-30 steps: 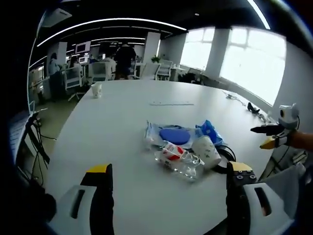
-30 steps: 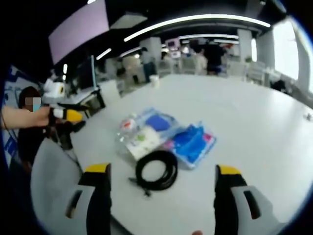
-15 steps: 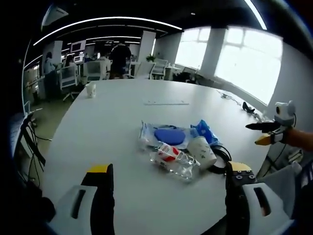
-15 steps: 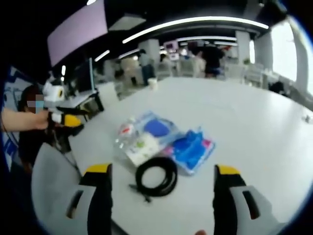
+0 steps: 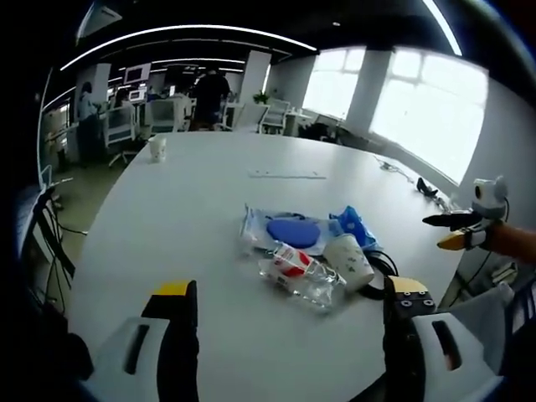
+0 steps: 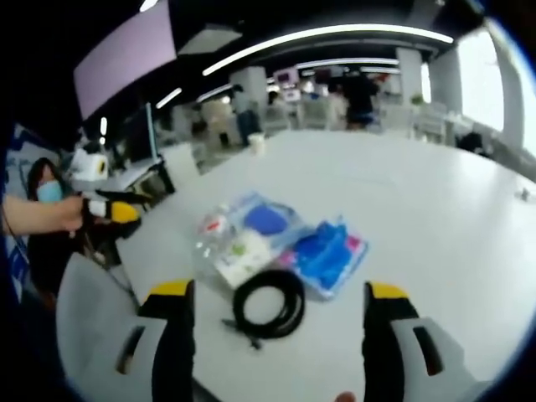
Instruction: Arrange the tabletop items into an orderly group along one side of the table until the central work area is clear of visible clutter.
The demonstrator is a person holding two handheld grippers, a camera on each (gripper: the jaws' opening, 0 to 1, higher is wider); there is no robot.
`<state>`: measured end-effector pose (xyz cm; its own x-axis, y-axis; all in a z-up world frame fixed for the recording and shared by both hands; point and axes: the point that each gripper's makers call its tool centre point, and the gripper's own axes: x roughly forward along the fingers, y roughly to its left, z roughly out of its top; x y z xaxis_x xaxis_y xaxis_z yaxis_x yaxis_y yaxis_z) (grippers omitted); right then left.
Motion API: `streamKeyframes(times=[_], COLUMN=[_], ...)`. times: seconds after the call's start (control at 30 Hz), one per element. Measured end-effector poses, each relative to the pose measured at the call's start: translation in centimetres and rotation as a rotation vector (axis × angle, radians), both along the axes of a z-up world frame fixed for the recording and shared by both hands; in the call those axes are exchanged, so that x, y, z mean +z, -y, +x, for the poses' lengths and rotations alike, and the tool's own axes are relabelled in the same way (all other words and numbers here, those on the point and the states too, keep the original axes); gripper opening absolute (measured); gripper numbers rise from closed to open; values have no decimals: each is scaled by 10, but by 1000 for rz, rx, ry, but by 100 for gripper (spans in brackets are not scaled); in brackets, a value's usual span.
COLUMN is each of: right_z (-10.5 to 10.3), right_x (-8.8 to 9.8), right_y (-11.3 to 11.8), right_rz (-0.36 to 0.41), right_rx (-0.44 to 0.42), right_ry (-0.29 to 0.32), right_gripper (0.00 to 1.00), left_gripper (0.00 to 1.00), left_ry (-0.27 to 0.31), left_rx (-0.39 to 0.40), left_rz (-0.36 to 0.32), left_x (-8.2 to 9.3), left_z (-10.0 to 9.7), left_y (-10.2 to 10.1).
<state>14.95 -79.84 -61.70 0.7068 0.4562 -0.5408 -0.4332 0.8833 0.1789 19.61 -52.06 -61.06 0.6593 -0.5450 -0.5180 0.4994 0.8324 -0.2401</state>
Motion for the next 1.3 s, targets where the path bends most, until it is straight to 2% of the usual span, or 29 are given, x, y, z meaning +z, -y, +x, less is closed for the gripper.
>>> streamKeyframes(times=[0.63,0.97,1.3], right_z=[-4,-5,-6], right_x=[-3,-2,-1], right_y=[3,-1,-1], right_rz=[-5,-5,-11], right_rx=[-13,4,7], right_ry=[-20,-23,-21], right_gripper=[78,76,76], left_gripper=[92,91,91], left_ry=[8,7,3], left_rx=[13,-12,-2], left_rz=[-14,15,9], left_x=[9,5,6], left_z=[1,-2,0], left_y=[-5,-5,-6])
